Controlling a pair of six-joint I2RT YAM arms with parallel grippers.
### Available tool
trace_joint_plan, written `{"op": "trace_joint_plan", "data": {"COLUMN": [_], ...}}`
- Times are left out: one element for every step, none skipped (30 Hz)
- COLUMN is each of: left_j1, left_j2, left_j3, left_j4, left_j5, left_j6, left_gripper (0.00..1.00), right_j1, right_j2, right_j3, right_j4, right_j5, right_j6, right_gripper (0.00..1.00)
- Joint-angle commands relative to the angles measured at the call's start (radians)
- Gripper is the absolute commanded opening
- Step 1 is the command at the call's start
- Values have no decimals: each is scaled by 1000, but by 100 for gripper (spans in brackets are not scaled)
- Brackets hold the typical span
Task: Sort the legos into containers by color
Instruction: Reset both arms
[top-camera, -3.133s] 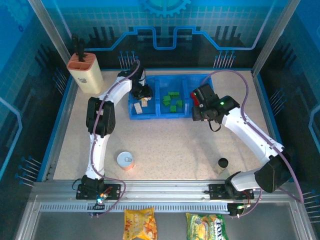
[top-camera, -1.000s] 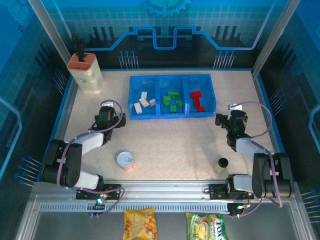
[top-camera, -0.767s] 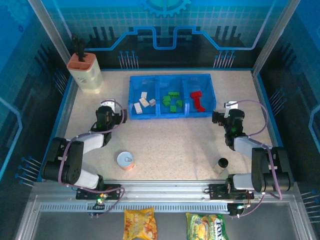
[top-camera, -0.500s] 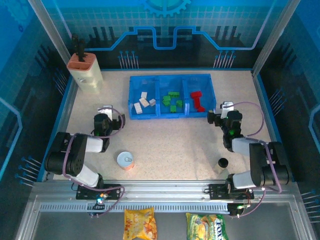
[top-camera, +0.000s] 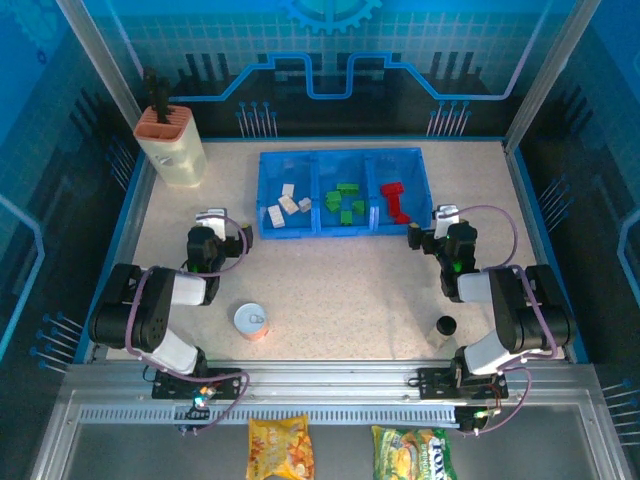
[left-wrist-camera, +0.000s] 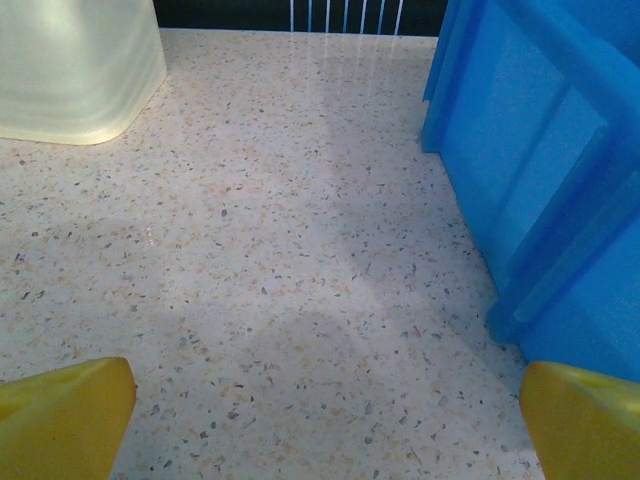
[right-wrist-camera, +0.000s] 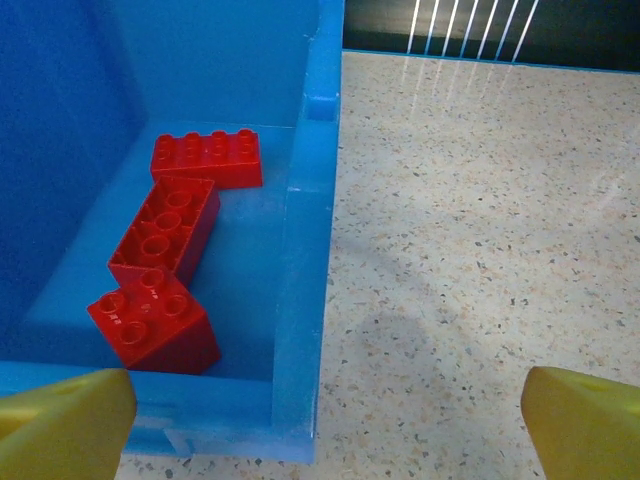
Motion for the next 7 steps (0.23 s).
{"op": "trace_joint_plan", "data": {"left_j1": [10,10,10,11,11,10,10], "left_j2": [1,1,1,1,1,2,1], "left_j3": [18,17,18,18,17,18,18], "left_j4": [36,36,36,36,36,36,36], "left_j5": [22,22,22,22,23,23,22], "left_j6": [9,9,9,9,8,8,9], "left_gripper": [99,99,99,99,99,99,99], "right_j1": [13,16,16,18,13,13,13], "right_j2": [3,3,5,6,5,5,5], "right_j3": [4,5,6,7,8,9,6], "right_j4": [49,47,46,46,42,40,44], "right_j5": [14,16,17,15,9,9,11], "right_j6": [-21,-22,-22,-22,-21,-21,-21], "right_gripper": [100,100,100,100,100,100,100]}}
